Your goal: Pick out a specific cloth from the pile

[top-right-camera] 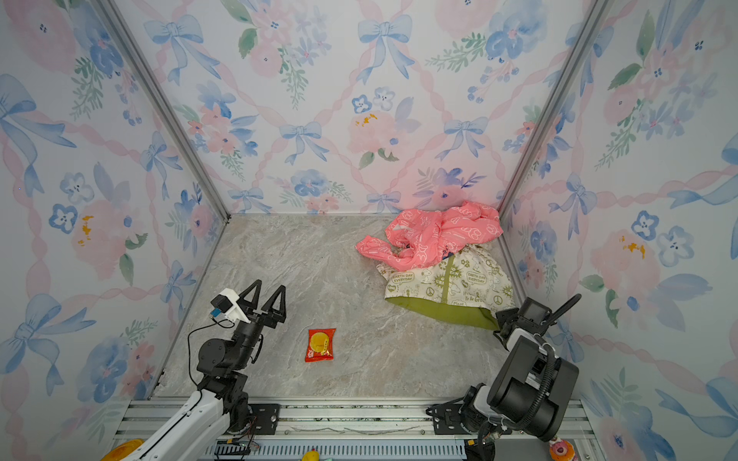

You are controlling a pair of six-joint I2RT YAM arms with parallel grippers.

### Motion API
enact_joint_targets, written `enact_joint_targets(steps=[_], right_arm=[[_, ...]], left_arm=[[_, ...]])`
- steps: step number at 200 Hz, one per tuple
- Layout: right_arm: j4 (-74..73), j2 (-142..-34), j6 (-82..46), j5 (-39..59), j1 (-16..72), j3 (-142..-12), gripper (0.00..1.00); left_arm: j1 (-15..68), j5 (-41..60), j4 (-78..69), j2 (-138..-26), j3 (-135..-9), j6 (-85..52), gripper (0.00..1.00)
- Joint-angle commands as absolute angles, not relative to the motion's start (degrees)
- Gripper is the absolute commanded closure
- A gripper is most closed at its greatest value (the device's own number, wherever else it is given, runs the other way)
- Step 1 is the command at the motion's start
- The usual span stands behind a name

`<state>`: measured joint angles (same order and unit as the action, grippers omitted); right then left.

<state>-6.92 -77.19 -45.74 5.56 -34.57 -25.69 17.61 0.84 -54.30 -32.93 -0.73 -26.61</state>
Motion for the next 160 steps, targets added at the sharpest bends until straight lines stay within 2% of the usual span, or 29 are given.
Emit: enact_joint_targets(steps=[1, 60, 84, 120, 160], right_arm=[[-6.6, -78.2, -45.8, 5.7, -33.9, -25.8, 0.6], [-4.3, -73.2, -45.8, 5.4, -31.9, -28.3, 1.0], [-1.7, -68.2, -46.0, 4.9, -28.7, -31.3, 1.0], [3.4, -61.4, -43.6, -3.0, -19.6, -39.7, 1.0], [3.6, -67.1, -38.5, -6.1, -10.2, -52.9, 1.0]], left_arm=[[17.9, 0.3, -56.1, -33.4, 1.3, -25.1, 0.02], [17.8, 0.4, -56.2, -33.7, 1.4, -25.0, 0.02], [17.8, 0.0, -56.3, -33.2, 1.8, -24.7, 0.02], [17.8, 0.0, -56.3, -32.6, 2.1, -24.6, 0.02], [17.8, -0.2, -56.2, -32.1, 2.4, -24.5, 0.02]])
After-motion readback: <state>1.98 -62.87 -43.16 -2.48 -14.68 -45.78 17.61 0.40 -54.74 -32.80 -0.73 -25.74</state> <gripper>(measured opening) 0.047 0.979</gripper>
